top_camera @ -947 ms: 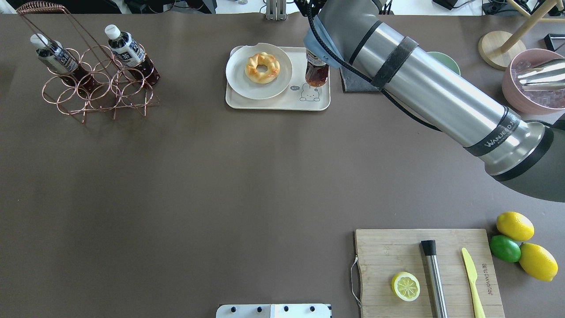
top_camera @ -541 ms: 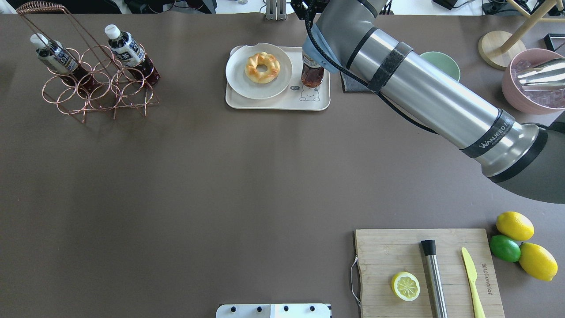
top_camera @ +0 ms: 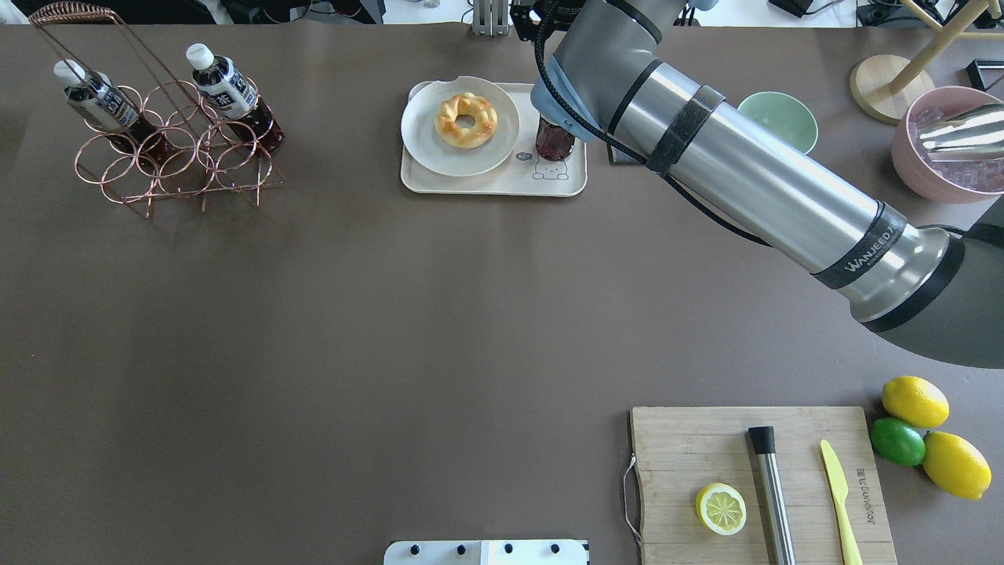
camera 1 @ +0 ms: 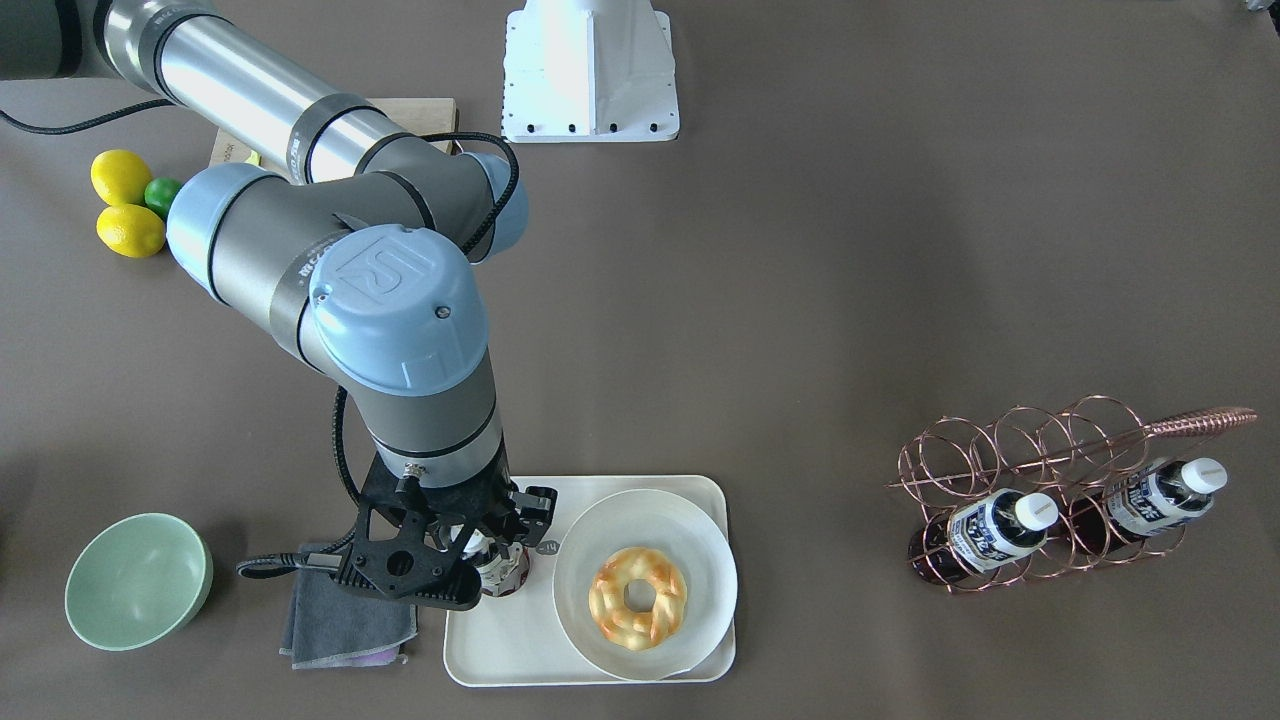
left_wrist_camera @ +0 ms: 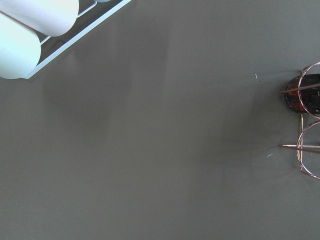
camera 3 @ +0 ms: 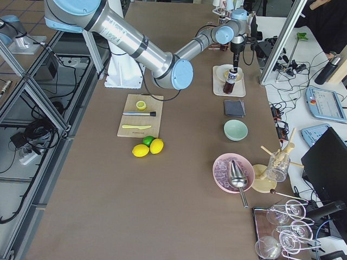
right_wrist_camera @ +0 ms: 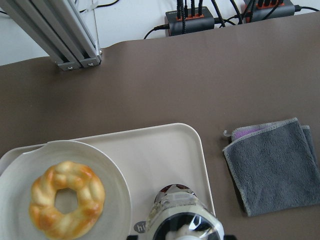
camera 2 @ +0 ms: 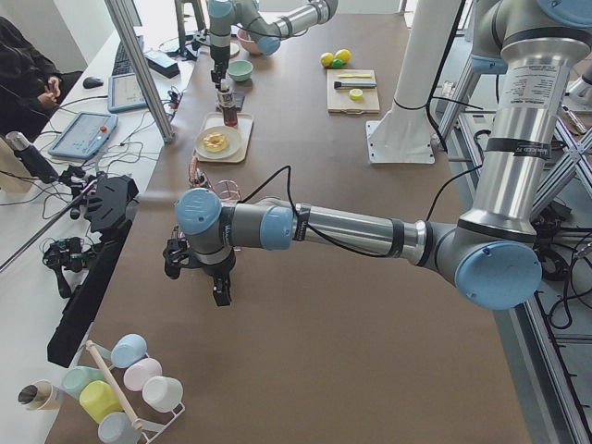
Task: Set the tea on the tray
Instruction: 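Lift the tea bottle with the right gripper and lower it onto the tray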
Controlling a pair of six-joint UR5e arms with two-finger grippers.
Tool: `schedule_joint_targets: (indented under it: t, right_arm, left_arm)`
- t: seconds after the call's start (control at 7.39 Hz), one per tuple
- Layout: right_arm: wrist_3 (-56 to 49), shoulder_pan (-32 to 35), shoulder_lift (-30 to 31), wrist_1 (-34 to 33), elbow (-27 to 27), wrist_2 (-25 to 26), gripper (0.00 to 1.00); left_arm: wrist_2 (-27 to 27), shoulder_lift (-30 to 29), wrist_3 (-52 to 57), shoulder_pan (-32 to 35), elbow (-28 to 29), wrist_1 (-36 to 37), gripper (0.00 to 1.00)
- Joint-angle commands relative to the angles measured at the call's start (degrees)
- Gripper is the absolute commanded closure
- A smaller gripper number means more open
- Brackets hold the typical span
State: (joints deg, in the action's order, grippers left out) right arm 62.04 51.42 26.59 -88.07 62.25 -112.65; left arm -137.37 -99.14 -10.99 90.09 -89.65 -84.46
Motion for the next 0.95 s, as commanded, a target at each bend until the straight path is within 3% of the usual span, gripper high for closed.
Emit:
schedule_joint_targets:
  t: [0.0,0.27,0.41,0.68,0.81]
  right_arm:
    - [0.2,-0.3,-0.1,-0.1,0.4,0.8,0.01]
    - [0.4,0.4,-0.5,-1.6,4.6,-0.5,0.01]
    - [0.1,0.8,-0.1,-8.1,10.1,-1.5,0.0]
    - [-1.0,2.2,6.3,-20.1,26.3,-1.9,0.0]
    - [-1.8,2.5,13.3,-24.0,36.1,-1.9,0.0]
  left_arm:
    - [0.0,0.0,0.0,0.0,0.0,0.0,0.01]
    - [0.0,0.1,0.1,0.0,0.0,0.0,0.01]
    - [0.0,0.2,0.1,0.0,-0.1,0.0,0.01]
    - [0.0,1.1,0.4,0.3,-0.1,-1.4,0.01]
    - [0.2,1.1,0.4,0.4,0.0,-1.3,0.01]
